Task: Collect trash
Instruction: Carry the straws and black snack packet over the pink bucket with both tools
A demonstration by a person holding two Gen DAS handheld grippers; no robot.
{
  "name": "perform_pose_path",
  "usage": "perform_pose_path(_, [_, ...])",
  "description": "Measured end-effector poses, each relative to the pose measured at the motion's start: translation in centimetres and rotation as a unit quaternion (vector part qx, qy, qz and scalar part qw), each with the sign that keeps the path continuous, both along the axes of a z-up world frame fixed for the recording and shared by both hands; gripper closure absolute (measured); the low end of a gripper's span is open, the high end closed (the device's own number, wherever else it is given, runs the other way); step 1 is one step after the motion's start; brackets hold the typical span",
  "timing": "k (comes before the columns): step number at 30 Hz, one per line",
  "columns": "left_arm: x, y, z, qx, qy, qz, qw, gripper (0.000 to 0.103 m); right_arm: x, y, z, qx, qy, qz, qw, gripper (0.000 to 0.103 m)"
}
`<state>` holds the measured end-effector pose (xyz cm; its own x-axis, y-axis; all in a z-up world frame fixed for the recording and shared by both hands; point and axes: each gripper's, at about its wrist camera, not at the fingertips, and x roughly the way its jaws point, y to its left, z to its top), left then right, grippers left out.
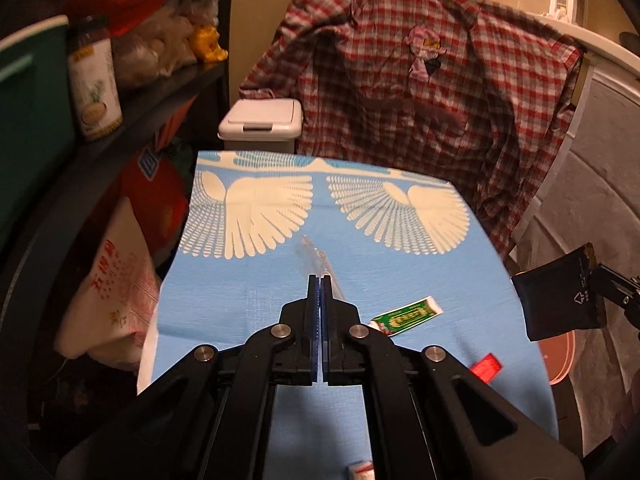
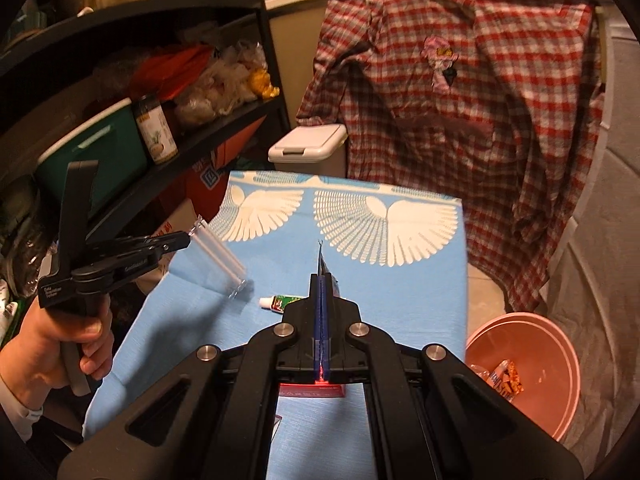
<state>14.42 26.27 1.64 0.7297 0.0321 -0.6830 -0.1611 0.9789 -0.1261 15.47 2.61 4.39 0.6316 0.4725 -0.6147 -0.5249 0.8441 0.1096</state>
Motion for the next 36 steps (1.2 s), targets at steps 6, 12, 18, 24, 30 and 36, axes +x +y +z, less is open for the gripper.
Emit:
perform_pose_path(6, [-2.7, -1.8, 2.2, -0.012, -0.019, 0.006, 0.9997, 0.102, -1.3, -2.6, 2.7, 0.017, -0.018, -0.017, 1.000, 0.102])
perform_pose_path(12, [-5.7, -4.9, 4.5, -0.018, -0.051, -0.010, 0.9985, 0.102, -2.7, -5.9, 3.7, 0.012, -0.035, -0.037, 0.999, 0.102])
perform_pose_path(18, [-7.2, -8.2, 5.6, -0.011, -0.062, -0.026, 0.9977, 0.102, -3.4, -9.4, 3.1, 0.022, -0.045, -0.072, 0.996, 0.102])
perform_pose_path(24, [-7.6, -10.3, 5.8, 0.002, -0.066, -0.042, 0.9970, 0.102, -3.5, -11.7, 1.6, 0.018, -0.049, -0.100, 0.994, 0.102])
perform_pose_path(30, [-7.3, -11.5, 5.6, 0.015, -0.064, -0.048, 0.9967, 0.102, -3.3, -13.2, 0.7, 0.018, -0.041, -0.114, 0.992, 0.102])
perform_pose_path(36, [-6.8, -12.6, 5.4, 0.019, -0.059, -0.055, 0.9966, 0.102, -3.4, -14.0, 0.5, 0.014, -0.048, -0.121, 0.991, 0.102])
